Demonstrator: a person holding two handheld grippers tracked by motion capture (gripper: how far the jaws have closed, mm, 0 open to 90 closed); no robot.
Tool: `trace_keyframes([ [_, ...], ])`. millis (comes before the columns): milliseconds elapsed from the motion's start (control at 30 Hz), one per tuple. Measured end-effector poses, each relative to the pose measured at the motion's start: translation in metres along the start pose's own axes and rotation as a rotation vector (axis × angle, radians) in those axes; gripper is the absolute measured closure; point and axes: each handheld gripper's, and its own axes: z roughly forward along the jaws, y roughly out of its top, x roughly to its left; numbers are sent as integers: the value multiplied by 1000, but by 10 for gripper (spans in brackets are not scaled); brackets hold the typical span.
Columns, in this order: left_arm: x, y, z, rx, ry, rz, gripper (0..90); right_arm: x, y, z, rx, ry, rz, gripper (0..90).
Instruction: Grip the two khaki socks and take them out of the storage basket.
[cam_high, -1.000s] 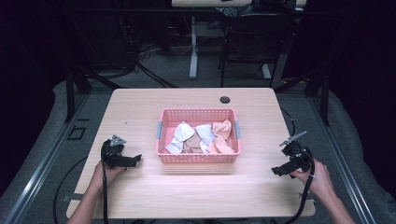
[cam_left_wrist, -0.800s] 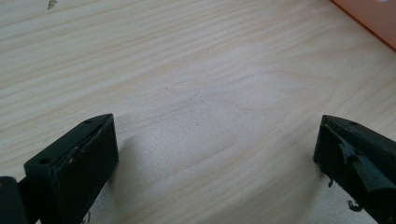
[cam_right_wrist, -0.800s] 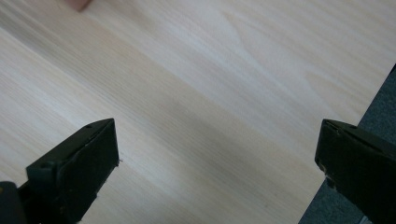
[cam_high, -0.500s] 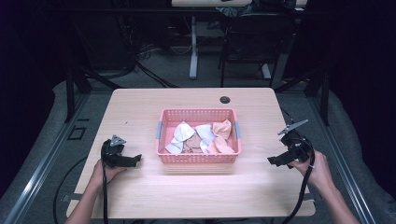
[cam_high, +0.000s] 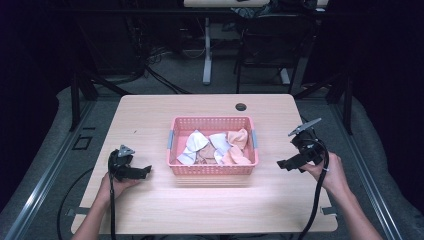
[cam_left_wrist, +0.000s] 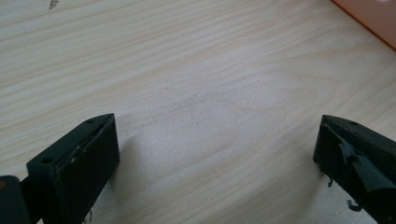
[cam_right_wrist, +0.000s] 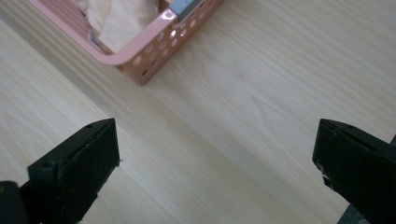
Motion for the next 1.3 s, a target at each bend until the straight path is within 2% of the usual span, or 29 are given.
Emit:
trace_keyframes([
  [167, 0, 0, 0, 0, 0, 0, 4, 10, 14, 0, -12, 15, -27, 0],
  [200, 0, 0, 0, -1, 0, -1, 3, 14, 21, 0, -10, 21, -47, 0],
  [400, 0, 0, -1, 2, 4, -1, 4, 27, 41, 5, -9, 43, -68, 0],
  [700, -1, -1, -1, 4, 8, -5, 3, 39, 62, 12, -5, 66, -89, 2],
  [967, -1, -1, -1, 4, 8, -6, 2, 55, 84, 40, 22, 127, -114, 26],
  [1167, -1, 0, -1, 3, 4, -5, 0, 58, 94, 58, 48, 133, -119, 40],
  [1233, -1, 0, 0, 2, 4, -5, 0, 58, 97, 70, 63, 146, -100, 78],
  [1300, -1, 0, 0, 2, 4, -6, 0, 59, 100, 79, 102, 136, -100, 134],
])
